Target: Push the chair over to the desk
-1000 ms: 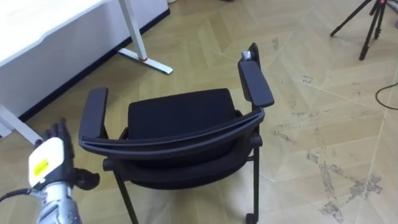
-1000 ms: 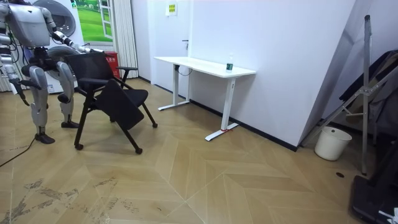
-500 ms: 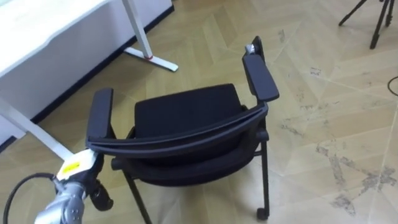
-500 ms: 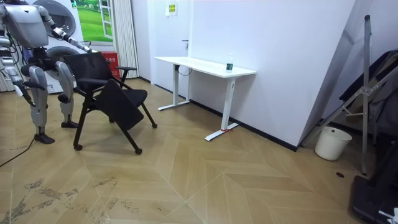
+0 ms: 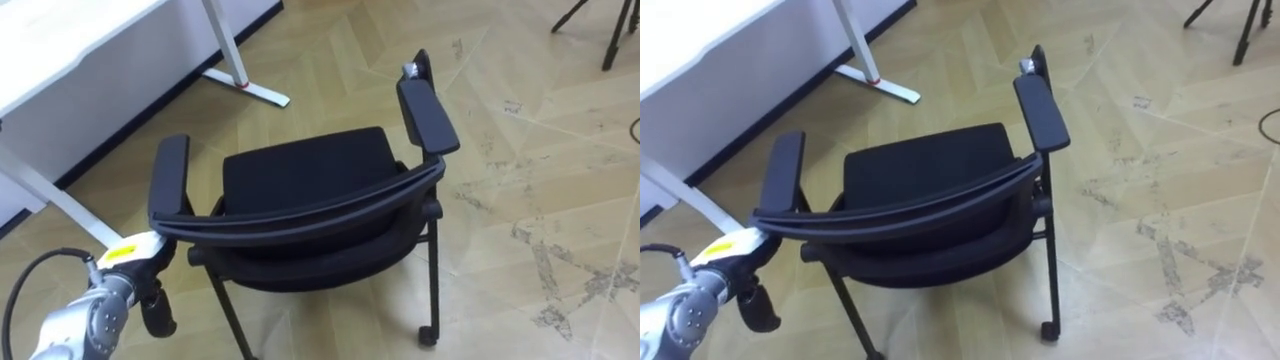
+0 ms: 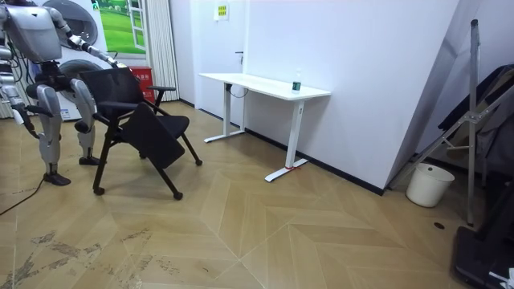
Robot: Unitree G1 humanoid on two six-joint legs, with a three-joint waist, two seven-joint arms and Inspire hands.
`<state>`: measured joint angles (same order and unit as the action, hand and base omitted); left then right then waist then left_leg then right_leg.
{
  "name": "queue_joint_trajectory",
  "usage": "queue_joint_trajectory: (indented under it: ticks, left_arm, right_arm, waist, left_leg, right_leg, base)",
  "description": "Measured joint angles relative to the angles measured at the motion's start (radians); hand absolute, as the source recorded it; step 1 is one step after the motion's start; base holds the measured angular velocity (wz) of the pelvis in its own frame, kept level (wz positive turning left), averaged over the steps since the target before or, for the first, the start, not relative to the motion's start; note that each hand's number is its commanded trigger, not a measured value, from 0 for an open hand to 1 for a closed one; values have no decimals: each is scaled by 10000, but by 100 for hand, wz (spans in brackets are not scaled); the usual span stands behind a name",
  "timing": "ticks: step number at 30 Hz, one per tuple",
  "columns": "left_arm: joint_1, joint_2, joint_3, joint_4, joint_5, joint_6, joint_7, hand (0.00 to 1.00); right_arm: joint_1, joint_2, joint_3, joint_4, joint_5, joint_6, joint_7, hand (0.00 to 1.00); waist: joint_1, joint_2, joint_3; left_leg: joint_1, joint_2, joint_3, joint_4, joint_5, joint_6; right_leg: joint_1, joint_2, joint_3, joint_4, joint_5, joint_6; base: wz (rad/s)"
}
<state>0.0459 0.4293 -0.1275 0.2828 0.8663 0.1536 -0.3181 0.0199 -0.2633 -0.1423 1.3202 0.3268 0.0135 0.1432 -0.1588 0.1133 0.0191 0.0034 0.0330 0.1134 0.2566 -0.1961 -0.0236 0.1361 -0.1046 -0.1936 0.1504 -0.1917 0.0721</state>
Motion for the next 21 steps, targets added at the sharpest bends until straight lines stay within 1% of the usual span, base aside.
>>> queue_joint_trajectory:
  ticks: [3,9,14,15,19,21]
  left_arm:
    - [0,0,25,-13,1,-5,-33,0]
    - [0,28,82,-56,11,-39,-53,0]
    - [-2,231,123,-55,13,-83,-87,0]
    - [-6,231,177,-55,14,-100,-86,0]
    - [-341,254,485,-40,169,-132,-93,0]
    - [-552,315,485,-45,233,-132,-91,0]
  right_arm:
    - [0,2,7,2,204,-2,16,0]
    - [40,13,3,81,172,-13,22,0]
    - [71,11,-90,78,161,-12,10,0]
    - [71,12,-89,78,152,-12,11,0]
    - [176,11,-88,43,156,-20,7,0]
    - [317,9,-88,-5,163,-20,-24,0]
  waist:
    - [6,-2,-6]
    - [37,-30,-42]
    - [33,-52,-53]
    - [33,-54,-53]
    - [73,-55,-57]
    - [164,-50,-61]
  left_leg:
    - [-12,0,1,5,0,0]
    - [-100,-1,1,35,1,1]
    - [-118,2,1,95,-1,3]
    - [-115,2,1,101,-1,3]
    - [-97,3,1,121,-1,3]
    - [-95,2,5,125,-3,6]
  right_leg:
    - [-13,1,-12,1,0,0]
    - [-90,3,-29,12,0,-1]
    - [-78,4,-24,16,0,-1]
    - [-75,4,-22,23,1,-1]
    - [-57,4,14,49,0,-1]
    - [-55,4,36,47,-1,-2]
  base:
    - [0]
    - [0]
    - [0]
    - [0]
    - [0]
    - [0]
